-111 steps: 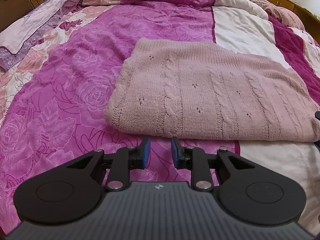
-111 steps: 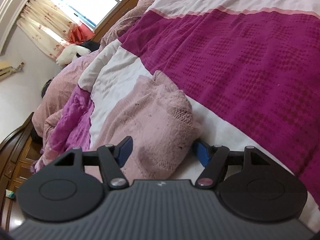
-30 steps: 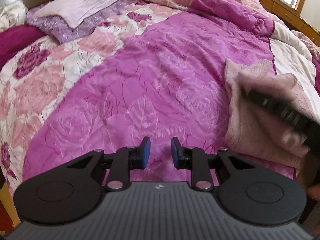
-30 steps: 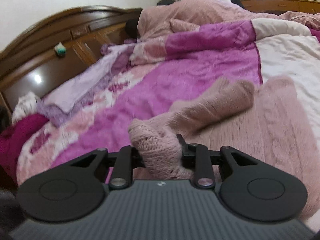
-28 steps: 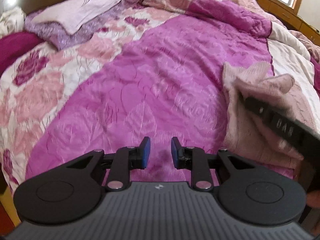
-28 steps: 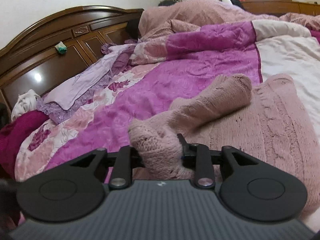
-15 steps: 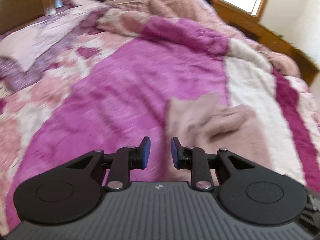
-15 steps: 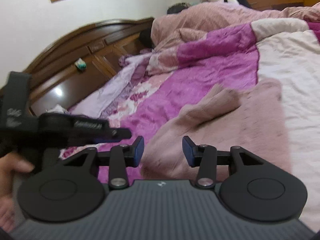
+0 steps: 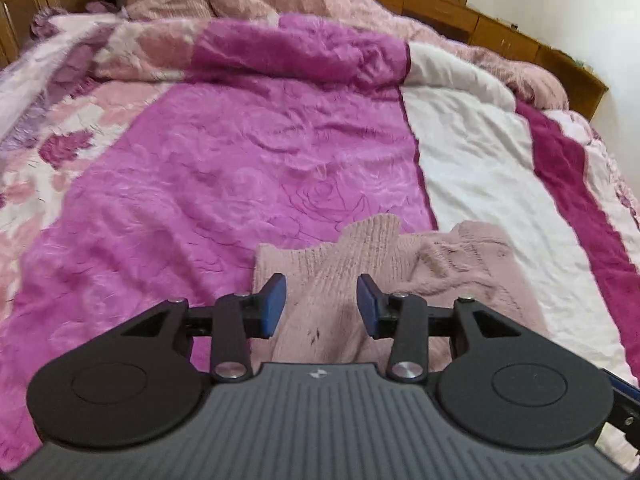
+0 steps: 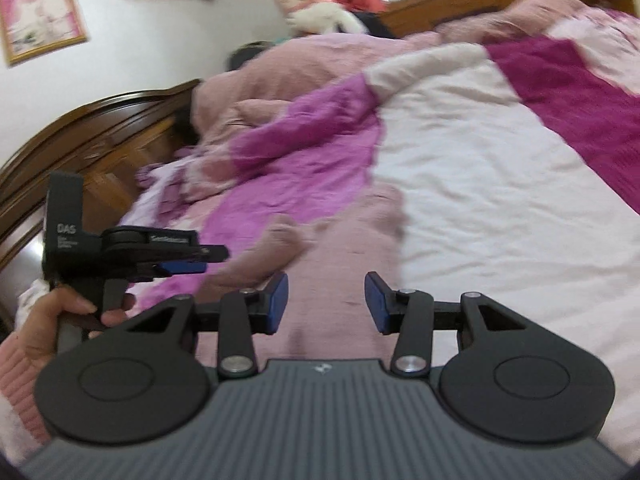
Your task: Fold small clothes
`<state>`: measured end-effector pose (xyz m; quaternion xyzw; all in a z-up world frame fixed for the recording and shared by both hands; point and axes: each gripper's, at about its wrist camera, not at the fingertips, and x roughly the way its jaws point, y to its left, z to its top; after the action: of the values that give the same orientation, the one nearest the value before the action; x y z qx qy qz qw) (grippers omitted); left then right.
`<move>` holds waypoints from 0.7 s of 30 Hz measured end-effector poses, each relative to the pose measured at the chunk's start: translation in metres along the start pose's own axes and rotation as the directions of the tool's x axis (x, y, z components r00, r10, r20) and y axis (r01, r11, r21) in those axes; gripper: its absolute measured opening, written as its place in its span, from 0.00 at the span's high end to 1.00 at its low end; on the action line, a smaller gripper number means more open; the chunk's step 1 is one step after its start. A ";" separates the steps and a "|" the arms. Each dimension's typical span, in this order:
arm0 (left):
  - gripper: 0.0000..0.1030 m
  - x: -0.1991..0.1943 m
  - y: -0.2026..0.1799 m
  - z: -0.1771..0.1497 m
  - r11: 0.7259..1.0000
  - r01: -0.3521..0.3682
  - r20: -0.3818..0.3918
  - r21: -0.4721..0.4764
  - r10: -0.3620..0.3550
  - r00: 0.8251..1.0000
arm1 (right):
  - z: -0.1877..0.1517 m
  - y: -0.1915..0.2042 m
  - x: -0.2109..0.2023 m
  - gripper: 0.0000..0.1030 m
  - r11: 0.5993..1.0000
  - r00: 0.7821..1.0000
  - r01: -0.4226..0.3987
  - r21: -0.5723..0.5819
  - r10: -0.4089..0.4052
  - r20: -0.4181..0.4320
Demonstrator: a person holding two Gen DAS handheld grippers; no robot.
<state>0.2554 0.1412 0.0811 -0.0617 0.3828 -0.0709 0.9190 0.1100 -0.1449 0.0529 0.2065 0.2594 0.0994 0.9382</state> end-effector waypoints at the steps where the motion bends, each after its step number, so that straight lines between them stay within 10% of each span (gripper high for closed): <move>1: 0.54 0.012 0.001 0.002 1.000 -0.009 -0.021 -0.010 0.009 1.000 | -0.001 -0.006 0.002 0.55 1.000 1.000 0.017 0.017 -0.017 -0.003; 10: 0.56 0.048 -0.002 -0.005 0.998 0.055 -0.079 -0.024 -0.057 0.995 | -0.013 -0.028 0.014 0.55 0.996 0.998 0.054 0.065 -0.051 -0.040; 21: 0.92 0.016 -0.025 -0.021 0.997 0.009 0.036 0.073 -0.011 0.999 | -0.014 -0.028 0.016 0.55 0.997 0.998 0.059 0.057 -0.057 -0.037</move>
<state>0.2493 0.1131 0.0594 -0.0314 0.3628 -0.0882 0.9272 0.1180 -0.1603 0.0225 0.2245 0.2844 0.0682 0.9296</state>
